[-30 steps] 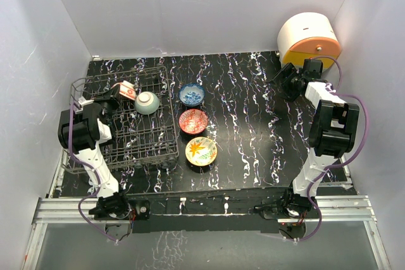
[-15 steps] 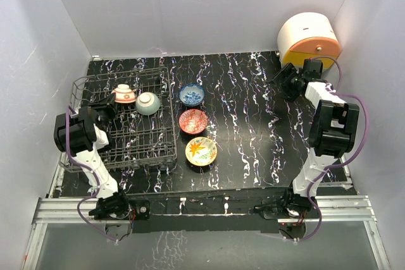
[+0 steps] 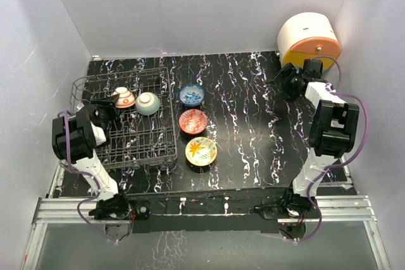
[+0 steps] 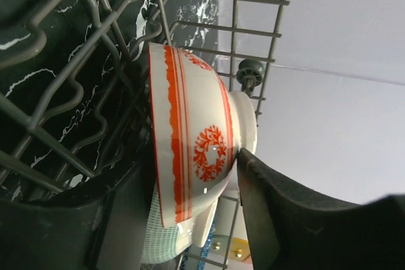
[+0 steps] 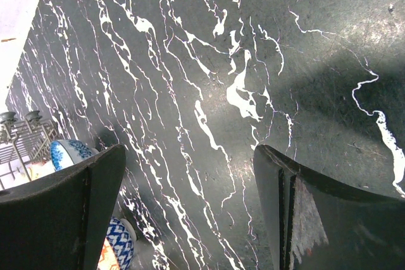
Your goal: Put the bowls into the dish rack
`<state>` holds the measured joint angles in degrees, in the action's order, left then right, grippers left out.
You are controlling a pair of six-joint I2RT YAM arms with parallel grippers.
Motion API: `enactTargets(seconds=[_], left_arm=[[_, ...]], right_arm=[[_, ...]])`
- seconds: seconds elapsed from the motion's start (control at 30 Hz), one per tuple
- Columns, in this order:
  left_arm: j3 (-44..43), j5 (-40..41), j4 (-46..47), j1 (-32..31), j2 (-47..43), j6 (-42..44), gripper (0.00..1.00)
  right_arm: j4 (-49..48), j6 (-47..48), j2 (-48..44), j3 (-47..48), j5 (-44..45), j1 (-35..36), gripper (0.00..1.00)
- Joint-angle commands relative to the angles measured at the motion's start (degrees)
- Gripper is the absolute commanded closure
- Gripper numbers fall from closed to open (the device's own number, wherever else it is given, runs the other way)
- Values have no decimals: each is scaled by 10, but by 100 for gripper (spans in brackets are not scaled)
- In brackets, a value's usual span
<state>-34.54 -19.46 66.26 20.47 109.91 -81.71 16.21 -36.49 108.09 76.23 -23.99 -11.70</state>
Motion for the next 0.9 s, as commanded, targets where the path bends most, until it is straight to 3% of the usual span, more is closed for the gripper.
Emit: enactTargets(seconds=[0.0, 0.17, 0.3, 0.63, 0.87], left_arm=[[-44, 6, -227, 5, -58, 87, 46], [-101, 44, -410, 5, -91, 142, 26], [-128, 67, -497, 5, -103, 164, 17], [-150, 109, -624, 8, -155, 205, 14], [-185, 141, -730, 9, -192, 261, 6]], right_arm=[[-28, 4, -21, 3, -8, -3, 16], [-29, 4, -19, 2, -12, -2, 16], [-29, 5, -19, 2, -14, -3, 16], [-36, 1, -22, -6, -19, -3, 16], [-39, -2, -25, -8, -21, -3, 16]])
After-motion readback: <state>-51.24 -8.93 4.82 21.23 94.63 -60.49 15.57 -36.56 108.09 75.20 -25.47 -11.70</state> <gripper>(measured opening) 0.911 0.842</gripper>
